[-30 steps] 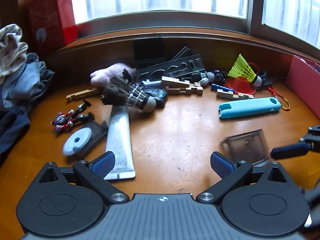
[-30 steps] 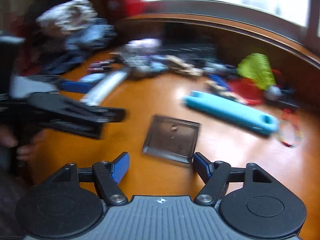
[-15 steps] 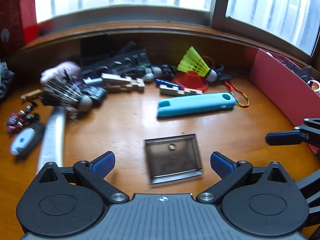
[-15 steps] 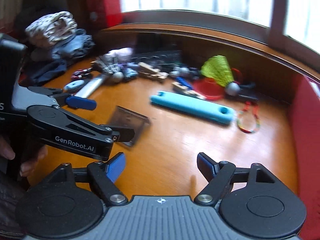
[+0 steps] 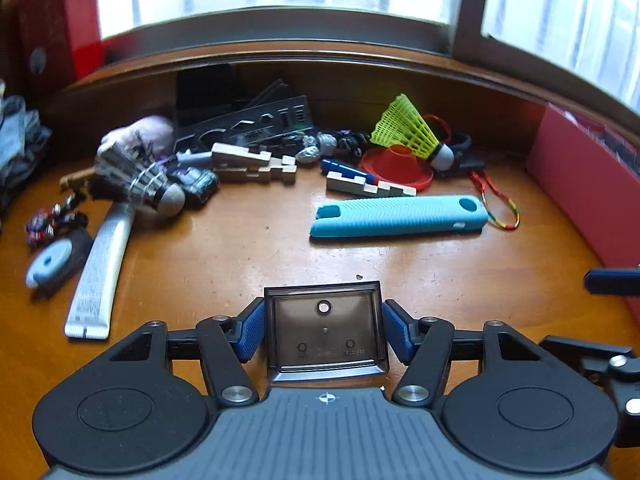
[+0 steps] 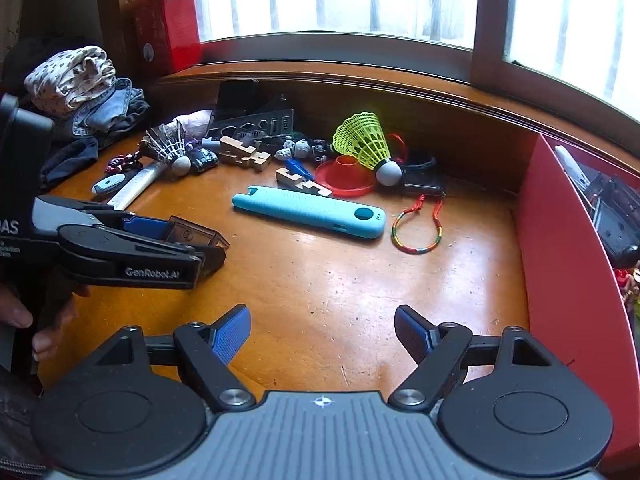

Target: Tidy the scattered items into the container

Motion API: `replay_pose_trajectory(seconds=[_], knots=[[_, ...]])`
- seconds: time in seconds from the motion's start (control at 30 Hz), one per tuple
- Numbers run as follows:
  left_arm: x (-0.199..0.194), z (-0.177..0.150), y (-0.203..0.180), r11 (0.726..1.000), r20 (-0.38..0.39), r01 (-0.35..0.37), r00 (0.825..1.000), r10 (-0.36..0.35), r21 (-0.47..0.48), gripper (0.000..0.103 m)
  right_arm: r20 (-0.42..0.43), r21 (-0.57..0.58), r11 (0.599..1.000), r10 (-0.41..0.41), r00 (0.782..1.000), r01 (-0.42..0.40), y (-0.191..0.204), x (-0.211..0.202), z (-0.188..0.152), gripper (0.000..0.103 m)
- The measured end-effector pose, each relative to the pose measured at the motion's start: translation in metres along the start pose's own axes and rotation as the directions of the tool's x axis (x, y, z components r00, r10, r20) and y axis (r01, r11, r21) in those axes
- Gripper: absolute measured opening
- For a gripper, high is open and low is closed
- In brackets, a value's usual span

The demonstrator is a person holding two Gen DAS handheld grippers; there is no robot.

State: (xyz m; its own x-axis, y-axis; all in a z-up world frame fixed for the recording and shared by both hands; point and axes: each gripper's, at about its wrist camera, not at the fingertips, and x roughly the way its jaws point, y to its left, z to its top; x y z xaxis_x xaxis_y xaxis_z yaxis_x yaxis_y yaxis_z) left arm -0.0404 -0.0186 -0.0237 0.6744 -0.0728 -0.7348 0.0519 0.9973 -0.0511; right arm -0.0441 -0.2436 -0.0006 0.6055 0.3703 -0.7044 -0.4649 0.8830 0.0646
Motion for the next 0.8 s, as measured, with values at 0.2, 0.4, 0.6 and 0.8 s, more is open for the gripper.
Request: replay_pose_trajectory(seconds=[0.2,0.4,0.6,0.8], knots=[[-0.012,-0.011,0.013,0.998,-0.001,-0.054,0.999,0.054,-0.019,0.062,0.01,-0.028,0.998,0.062,0.998,-0.061,0.015,0.013,0.018,0.081],[-0.026,-0.024,0.034,0.996,0.01,-0.089,0.996,0.089,-0.032,0.062,-0.02,-0.026,0.975,0.219,0.976,-0.219,0.064,0.049,0.061,0.081],[-0.042,-0.037,0.064,0.988,0.023,-0.136,0.99,0.138,-0.073,0.062,-0.111,-0.024,0.933,0.356,0.928,-0.36,0.121,0.112,0.108,0.065],[-0.054,-0.045,0.098,0.978,0.033,-0.174,0.983,0.178,-0.114,0.062,-0.17,0.001,0.931,0.359,0.918,-0.364,0.174,0.166,0.133,0.065]])
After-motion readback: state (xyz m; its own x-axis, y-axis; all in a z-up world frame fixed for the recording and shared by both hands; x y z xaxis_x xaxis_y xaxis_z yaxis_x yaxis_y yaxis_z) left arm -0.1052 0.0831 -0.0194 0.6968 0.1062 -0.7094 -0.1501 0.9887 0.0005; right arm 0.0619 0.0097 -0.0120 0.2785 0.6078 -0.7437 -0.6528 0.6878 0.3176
